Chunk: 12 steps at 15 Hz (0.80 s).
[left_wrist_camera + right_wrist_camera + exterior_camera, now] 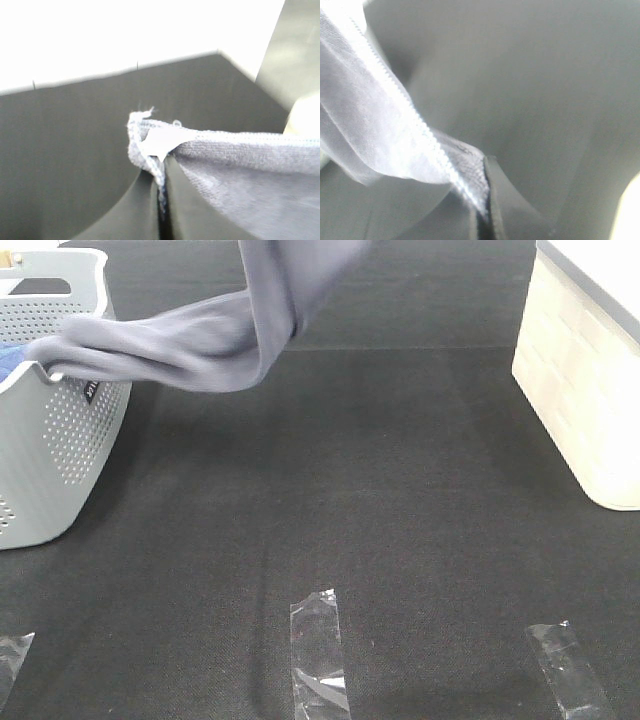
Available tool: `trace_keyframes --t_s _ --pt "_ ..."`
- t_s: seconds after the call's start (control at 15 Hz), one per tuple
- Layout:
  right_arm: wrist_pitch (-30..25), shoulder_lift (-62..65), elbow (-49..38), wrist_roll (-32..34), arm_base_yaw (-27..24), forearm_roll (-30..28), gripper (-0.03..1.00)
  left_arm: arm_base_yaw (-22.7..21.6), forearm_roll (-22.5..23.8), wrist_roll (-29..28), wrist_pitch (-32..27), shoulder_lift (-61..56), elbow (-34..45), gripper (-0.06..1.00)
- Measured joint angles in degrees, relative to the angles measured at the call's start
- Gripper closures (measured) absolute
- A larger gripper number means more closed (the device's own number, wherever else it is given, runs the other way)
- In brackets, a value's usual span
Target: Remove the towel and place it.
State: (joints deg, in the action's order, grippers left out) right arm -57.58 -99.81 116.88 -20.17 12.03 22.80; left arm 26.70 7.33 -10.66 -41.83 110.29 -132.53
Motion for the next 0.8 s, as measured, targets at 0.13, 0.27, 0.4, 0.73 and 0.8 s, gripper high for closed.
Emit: trace_keyframes --t_s 0.13,0.27,0.4,0.73,0.8 --pt "-0.8 0.0 6.0 0.0 0.0 -0.5 0.97 0.0 0.1 0.8 0.9 -2.1 -2.3 0.94" --pt "-1.0 0.1 11.5 0.0 0.0 -0.5 0.97 0.0 -0.1 1.1 2.2 -5.0 -3.5 0.94" --pt "-0.9 0.1 14.9 0.0 0.0 -0.6 0.97 0.0 -0.2 1.1 2.7 -5.6 -3.5 0.94" --pt "-4.5 -2.1 15.4 0.3 0.1 -5.4 0.97 0.1 1.8 2.6 -2.5 -2.3 -3.5 0.94" --pt "-5.2 -3.4 15.4 1.4 0.1 -6.7 0.97 0.1 3.0 2.6 -3.4 -0.4 -3.5 0.94"
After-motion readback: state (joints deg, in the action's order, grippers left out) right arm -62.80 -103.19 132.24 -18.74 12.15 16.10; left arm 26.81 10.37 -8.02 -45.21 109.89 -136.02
